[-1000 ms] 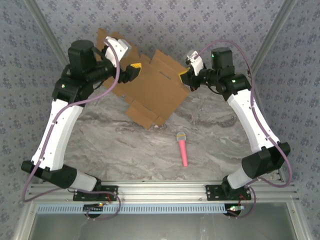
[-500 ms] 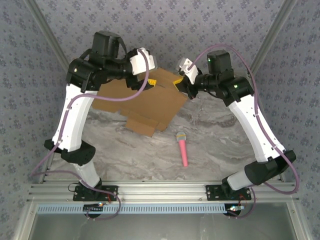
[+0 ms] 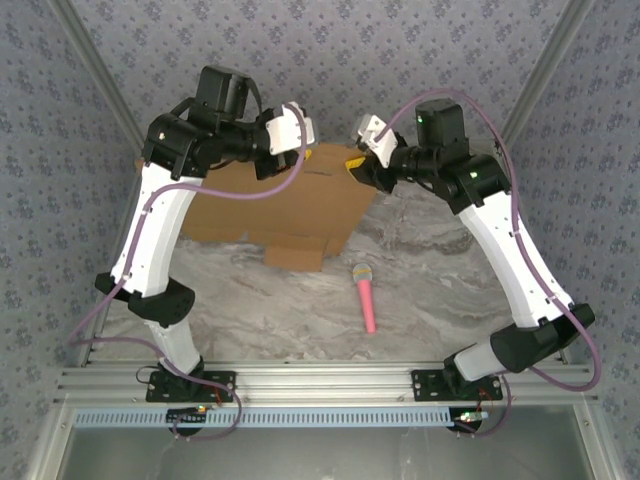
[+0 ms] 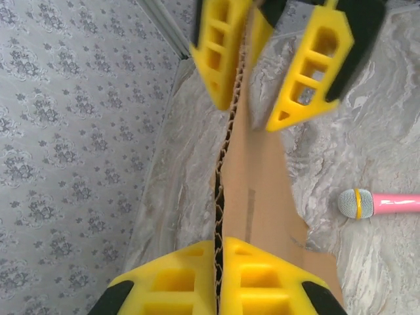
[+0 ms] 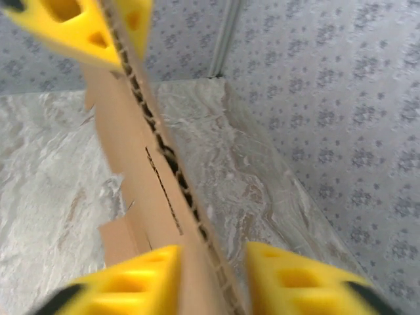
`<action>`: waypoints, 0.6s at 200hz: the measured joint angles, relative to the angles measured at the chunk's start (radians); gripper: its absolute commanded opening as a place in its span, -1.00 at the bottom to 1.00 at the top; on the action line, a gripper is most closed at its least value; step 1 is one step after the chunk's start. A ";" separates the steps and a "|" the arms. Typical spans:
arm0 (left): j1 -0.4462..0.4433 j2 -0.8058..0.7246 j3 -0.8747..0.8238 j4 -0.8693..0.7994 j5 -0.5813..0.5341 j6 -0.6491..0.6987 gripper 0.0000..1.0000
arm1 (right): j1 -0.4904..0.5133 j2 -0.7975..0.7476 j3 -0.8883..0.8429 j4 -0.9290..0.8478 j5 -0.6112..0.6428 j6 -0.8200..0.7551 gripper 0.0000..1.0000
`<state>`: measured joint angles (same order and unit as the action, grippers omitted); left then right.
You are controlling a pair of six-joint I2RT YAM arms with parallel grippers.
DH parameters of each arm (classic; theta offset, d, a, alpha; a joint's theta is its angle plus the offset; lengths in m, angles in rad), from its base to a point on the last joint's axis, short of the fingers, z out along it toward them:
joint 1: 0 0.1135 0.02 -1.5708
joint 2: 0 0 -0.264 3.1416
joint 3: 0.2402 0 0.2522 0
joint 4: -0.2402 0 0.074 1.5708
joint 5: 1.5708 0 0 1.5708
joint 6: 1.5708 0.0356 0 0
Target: Fold the paper box
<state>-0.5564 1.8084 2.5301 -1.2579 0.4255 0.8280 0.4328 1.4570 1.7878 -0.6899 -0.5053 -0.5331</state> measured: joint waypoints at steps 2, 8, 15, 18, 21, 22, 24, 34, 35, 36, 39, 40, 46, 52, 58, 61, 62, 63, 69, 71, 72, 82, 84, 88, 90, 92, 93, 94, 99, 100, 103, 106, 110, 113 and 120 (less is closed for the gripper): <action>0.000 0.000 0.000 0.000 -0.001 0.000 -1.00 | -0.001 -0.001 0.000 0.005 0.002 0.001 0.24; 0.003 0.000 0.000 0.001 -0.004 -0.006 -1.00 | -0.006 -0.006 -0.001 0.016 0.004 0.014 0.36; 0.008 0.000 0.000 0.001 -0.005 -0.011 -1.00 | -0.015 -0.017 -0.010 0.036 0.000 0.033 0.47; 0.012 0.000 0.000 0.001 -0.005 -0.018 -1.00 | -0.023 -0.025 -0.017 0.045 -0.002 0.054 0.50; 0.015 0.000 0.000 0.001 -0.005 -0.019 -1.00 | -0.031 -0.033 -0.026 0.058 -0.010 0.051 0.52; 0.016 0.000 0.000 0.001 -0.005 -0.021 -1.00 | -0.034 -0.037 -0.030 0.062 -0.011 0.054 0.53; 0.019 0.000 0.000 0.001 -0.004 -0.025 -1.00 | -0.042 -0.046 -0.037 0.070 -0.014 0.070 0.53; 0.038 0.000 0.000 0.001 0.008 -0.043 -1.00 | -0.090 -0.087 -0.084 0.116 -0.047 0.096 0.60; 0.040 0.000 0.000 0.001 0.010 -0.045 -1.00 | -0.097 -0.093 -0.091 0.122 -0.051 0.097 0.60; 0.041 0.000 0.000 0.001 0.010 -0.046 -1.00 | -0.101 -0.096 -0.094 0.124 -0.053 0.099 0.60; 0.050 0.000 0.000 0.001 0.018 -0.055 -1.00 | -0.117 -0.110 -0.109 0.135 -0.061 0.115 0.62; 0.053 0.000 0.000 0.001 0.021 -0.056 -1.00 | -0.125 -0.117 -0.117 0.142 -0.067 0.117 0.62; 0.069 -0.002 0.000 0.001 0.037 -0.070 -1.00 | -0.160 -0.146 -0.154 0.175 -0.089 0.137 0.64; 0.084 -0.002 0.000 0.001 0.051 -0.083 -1.00 | -0.190 -0.169 -0.185 0.202 -0.109 0.150 0.65; 0.102 -0.006 0.000 0.002 0.071 -0.098 -1.00 | -0.216 -0.190 -0.220 0.238 -0.131 0.162 0.65; 0.111 -0.008 0.000 0.002 0.080 -0.104 -1.00 | -0.226 -0.197 -0.236 0.254 -0.143 0.170 0.65; 0.113 -0.008 0.000 0.002 0.082 -0.106 -1.00 | -0.230 -0.201 -0.243 0.262 -0.150 0.171 0.66; 0.117 -0.009 0.000 0.002 0.087 -0.109 -1.00 | -0.232 -0.203 -0.246 0.265 -0.152 0.172 0.66; 0.135 -0.015 -0.001 0.004 0.109 -0.124 -1.00 | -0.245 -0.212 -0.278 0.301 -0.179 0.186 0.66; 0.138 -0.016 -0.001 0.004 0.114 -0.127 -1.00 | -0.248 -0.213 -0.288 0.312 -0.188 0.187 0.66; 0.143 -0.018 -0.001 0.005 0.120 -0.132 -1.00 | -0.249 -0.213 -0.295 0.321 -0.195 0.191 0.66; 0.170 -0.031 -0.001 0.010 0.155 -0.156 -1.00 | -0.256 -0.207 -0.335 0.369 -0.235 0.208 0.67; 0.174 -0.034 -0.001 0.011 0.162 -0.162 -1.00 | -0.257 -0.204 -0.342 0.380 -0.243 0.210 0.67; 0.184 -0.041 -0.001 0.016 0.177 -0.171 -1.00 | -0.258 -0.193 -0.358 0.404 -0.257 0.217 0.67; 0.188 -0.043 -0.002 0.018 0.183 -0.175 -1.00 | -0.259 -0.188 -0.365 0.415 -0.264 0.220 0.67; 0.192 -0.048 -0.002 0.021 0.191 -0.180 -1.00 | -0.259 -0.182 -0.371 0.426 -0.271 0.224 0.67; 0.193 -0.049 -0.003 0.022 0.193 -0.182 -1.00 | -0.259 -0.179 -0.373 0.430 -0.273 0.225 0.67; 0.196 -0.051 -0.003 0.024 0.198 -0.186 -1.00 | -0.259 -0.174 -0.378 0.437 -0.278 0.228 0.67; 0.204 -0.060 -0.006 0.031 0.214 -0.196 -1.00 | -0.259 -0.156 -0.393 0.462 -0.294 0.235 0.67; 0.205 -0.061 -0.006 0.031 0.217 -0.197 -1.00 | -0.259 -0.151 -0.397 0.470 -0.299 0.237 0.67; 0.210 -0.067 -0.008 0.035 0.229 -0.205 -1.00 | -0.258 -0.141 -0.406 0.485 -0.307 0.241 0.67; 0.213 -0.072 -0.010 0.038 0.238 -0.212 -1.00 | -0.258 -0.129 -0.414 0.499 -0.315 0.247 0.67; 0.220 -0.080 -0.013 0.043 0.253 -0.221 -1.00 | -0.258 -0.111 -0.429 0.526 -0.329 0.255 0.67; 0.225 -0.086 -0.017 0.048 0.263 -0.229 -1.00 | -0.258 -0.100 -0.439 0.544 -0.336 0.261 0.67; 0.234 -0.098 -0.025 0.056 0.285 -0.243 -1.00 | -0.257 -0.071 -0.465 0.584 -0.354 0.277 0.66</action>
<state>-0.3222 1.7103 2.5053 -1.2015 0.7101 0.5846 0.1753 1.3865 1.3224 -0.1055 -0.8593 -0.2562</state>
